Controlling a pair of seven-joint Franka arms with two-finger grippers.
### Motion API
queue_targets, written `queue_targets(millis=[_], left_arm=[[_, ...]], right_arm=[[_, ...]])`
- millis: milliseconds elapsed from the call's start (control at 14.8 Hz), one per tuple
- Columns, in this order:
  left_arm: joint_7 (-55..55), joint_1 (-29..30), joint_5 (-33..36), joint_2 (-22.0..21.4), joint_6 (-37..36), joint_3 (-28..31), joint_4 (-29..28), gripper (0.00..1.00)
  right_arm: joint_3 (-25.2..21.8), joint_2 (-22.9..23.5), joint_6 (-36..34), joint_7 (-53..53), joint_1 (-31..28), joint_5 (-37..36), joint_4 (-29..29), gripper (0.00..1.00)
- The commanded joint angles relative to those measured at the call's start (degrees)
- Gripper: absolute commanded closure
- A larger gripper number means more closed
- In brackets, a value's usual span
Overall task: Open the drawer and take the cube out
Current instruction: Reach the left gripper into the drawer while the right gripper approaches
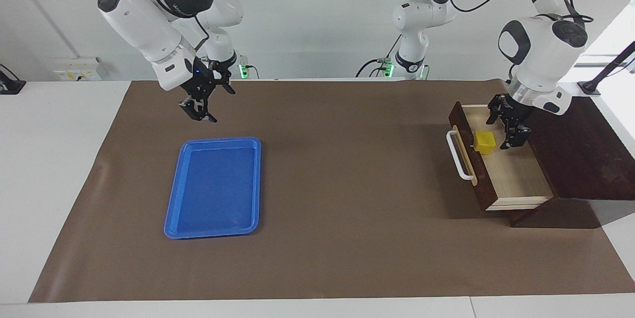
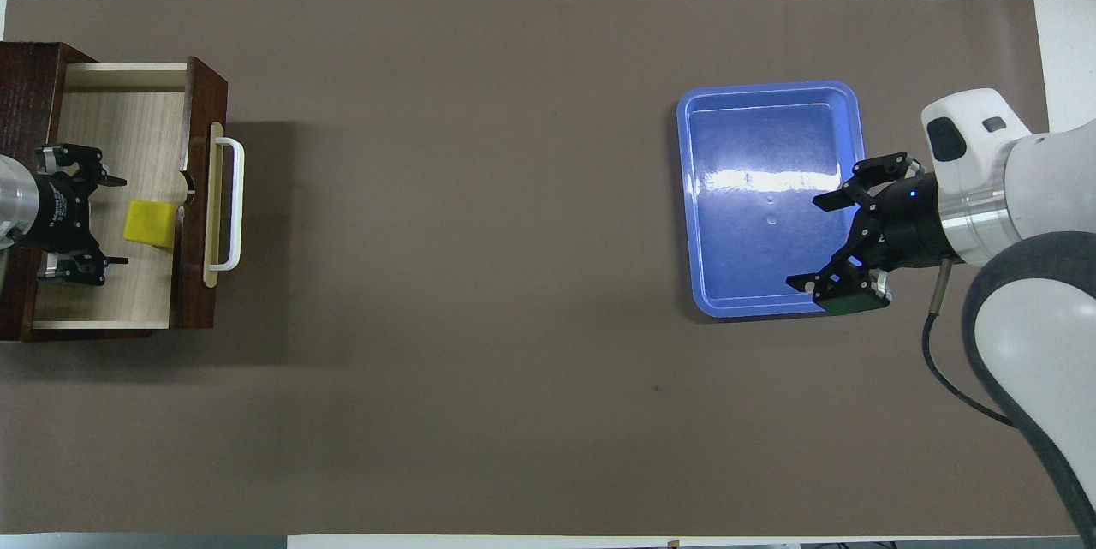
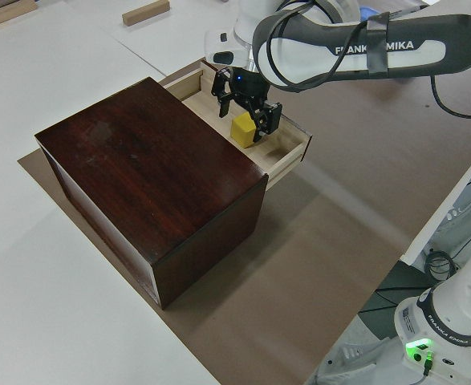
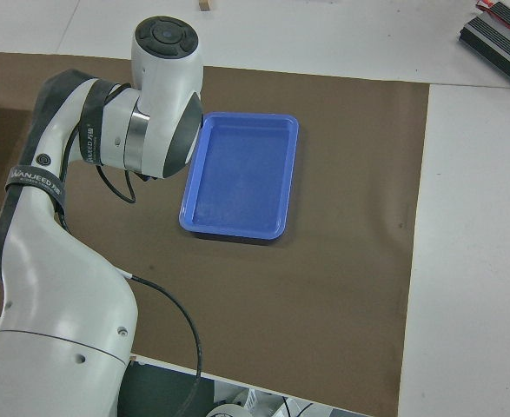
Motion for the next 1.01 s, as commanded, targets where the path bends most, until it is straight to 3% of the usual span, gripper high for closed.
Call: queue_targets(millis=[0,270,607,742,876,944], left_arm=[[-0.48,-0.96,-0.50,0.05,3.28,0.64,-1.98,0.00],[1.10,-0.96,-0.50,-0.03,3.38,0.64,-2.94,0.00],[0.93,-1.66,-0.50,0.23,3.81,0.64,-3.56,0.03],[0.75,-1.66,-0.50,0.49,3.38,0.72,-2.78,0.52],[0.75,-1.05,-0.41,1.81,1.11,0.72,0.29,0.87],[0.75,-0.96,-0.24,2.16,-0.91,0.81,1.79,1.00]], right_arm=[[-0.16,-0.49,1.57,-9.46,1.10,7.04,-3.92,0.00],[-0.16,3.20,2.19,-22.56,4.87,14.35,-4.02,0.00],[-0.25,7.85,9.72,-34.35,11.81,24.19,-4.02,0.00],[-0.16,8.65,13.77,-35.42,15.85,27.97,-4.02,0.00],[-0.16,9.62,17.03,-35.60,19.72,29.57,-3.58,0.00],[-0.25,9.71,18.35,-35.34,21.74,29.66,-3.66,0.00]])
